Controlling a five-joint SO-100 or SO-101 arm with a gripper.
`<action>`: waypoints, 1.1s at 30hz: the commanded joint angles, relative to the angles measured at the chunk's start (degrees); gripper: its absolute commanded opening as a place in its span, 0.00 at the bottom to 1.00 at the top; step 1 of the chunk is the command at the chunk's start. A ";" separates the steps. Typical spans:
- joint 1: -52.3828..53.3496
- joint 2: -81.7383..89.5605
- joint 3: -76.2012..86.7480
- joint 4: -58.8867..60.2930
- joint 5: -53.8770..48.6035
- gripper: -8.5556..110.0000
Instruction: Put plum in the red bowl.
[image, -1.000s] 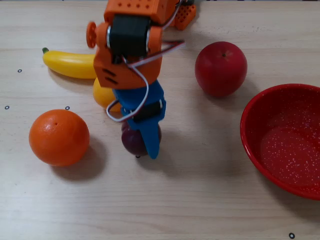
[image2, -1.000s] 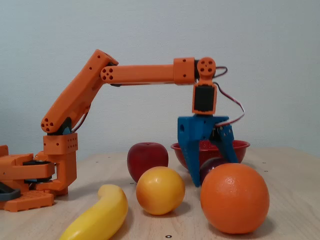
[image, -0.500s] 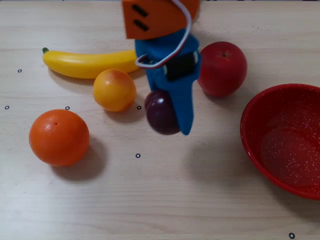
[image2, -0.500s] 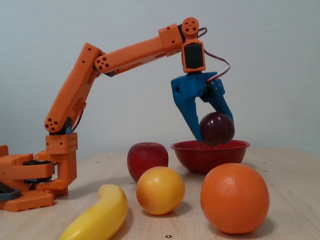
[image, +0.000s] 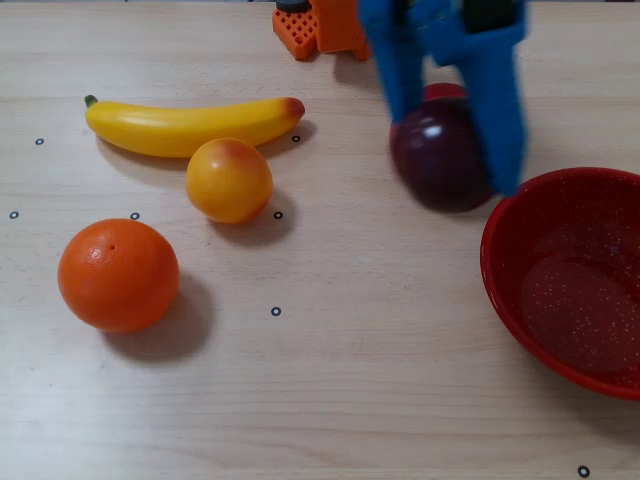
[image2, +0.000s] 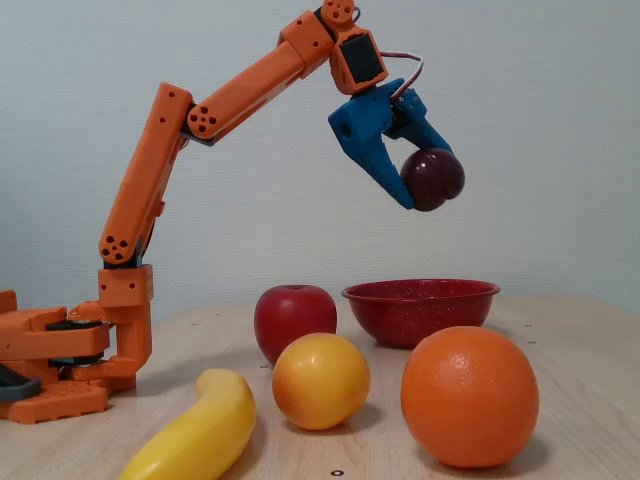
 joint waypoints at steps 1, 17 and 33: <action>-3.78 8.61 -5.89 -1.23 2.55 0.07; -17.58 -2.81 -3.34 -13.80 6.33 0.07; -17.14 -17.75 -5.98 -17.58 1.41 0.07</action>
